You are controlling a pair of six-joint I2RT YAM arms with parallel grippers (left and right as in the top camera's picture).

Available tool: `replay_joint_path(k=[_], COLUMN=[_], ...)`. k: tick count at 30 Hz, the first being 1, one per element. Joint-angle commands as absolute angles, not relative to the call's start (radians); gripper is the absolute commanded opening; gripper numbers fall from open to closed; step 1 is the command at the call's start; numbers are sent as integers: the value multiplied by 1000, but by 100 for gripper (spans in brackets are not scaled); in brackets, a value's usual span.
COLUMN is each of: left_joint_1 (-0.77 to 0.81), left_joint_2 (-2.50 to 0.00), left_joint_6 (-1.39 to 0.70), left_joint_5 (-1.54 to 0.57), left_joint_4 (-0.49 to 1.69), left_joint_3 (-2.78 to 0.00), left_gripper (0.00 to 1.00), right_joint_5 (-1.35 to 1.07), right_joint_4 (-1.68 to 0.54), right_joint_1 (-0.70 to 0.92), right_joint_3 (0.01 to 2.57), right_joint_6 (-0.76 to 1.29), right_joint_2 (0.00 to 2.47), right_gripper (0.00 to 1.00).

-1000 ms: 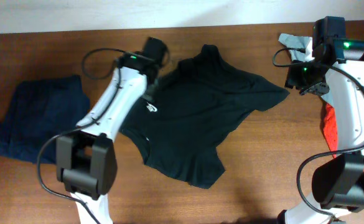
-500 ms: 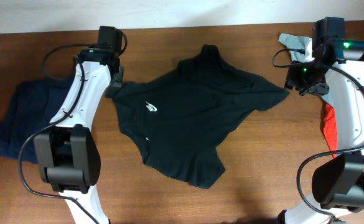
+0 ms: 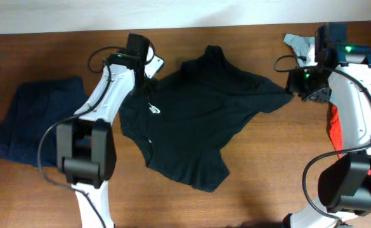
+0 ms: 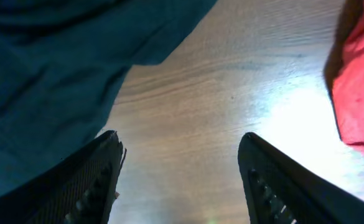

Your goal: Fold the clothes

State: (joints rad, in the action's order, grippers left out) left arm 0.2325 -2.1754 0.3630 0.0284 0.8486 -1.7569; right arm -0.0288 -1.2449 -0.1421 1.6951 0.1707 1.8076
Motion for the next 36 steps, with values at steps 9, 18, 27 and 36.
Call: replay_joint_path(k=[9, 18, 27, 36], left_joint_1=[207, 169, 279, 533], left_joint_2=[-2252, -2260, -2255, -2255], left_joint_6=[387, 249, 214, 122], left_joint_5=[141, 276, -254, -54], left_joint_4=[591, 689, 1342, 1508], left_joint_3=[-1756, -1893, -2125, -2123], left_gripper=[45, 38, 30, 15], right_joint_5=[-45, -46, -72, -75], right_joint_4=[-1189, -1193, -1095, -1085], right_joint_1=[-138, -138, -138, -165], right_joint_3=[1615, 1615, 1512, 1485], right_joint_6=[164, 164, 164, 218], right_joint_2=[1793, 1793, 1794, 1794], right_gripper=[62, 65, 72, 77])
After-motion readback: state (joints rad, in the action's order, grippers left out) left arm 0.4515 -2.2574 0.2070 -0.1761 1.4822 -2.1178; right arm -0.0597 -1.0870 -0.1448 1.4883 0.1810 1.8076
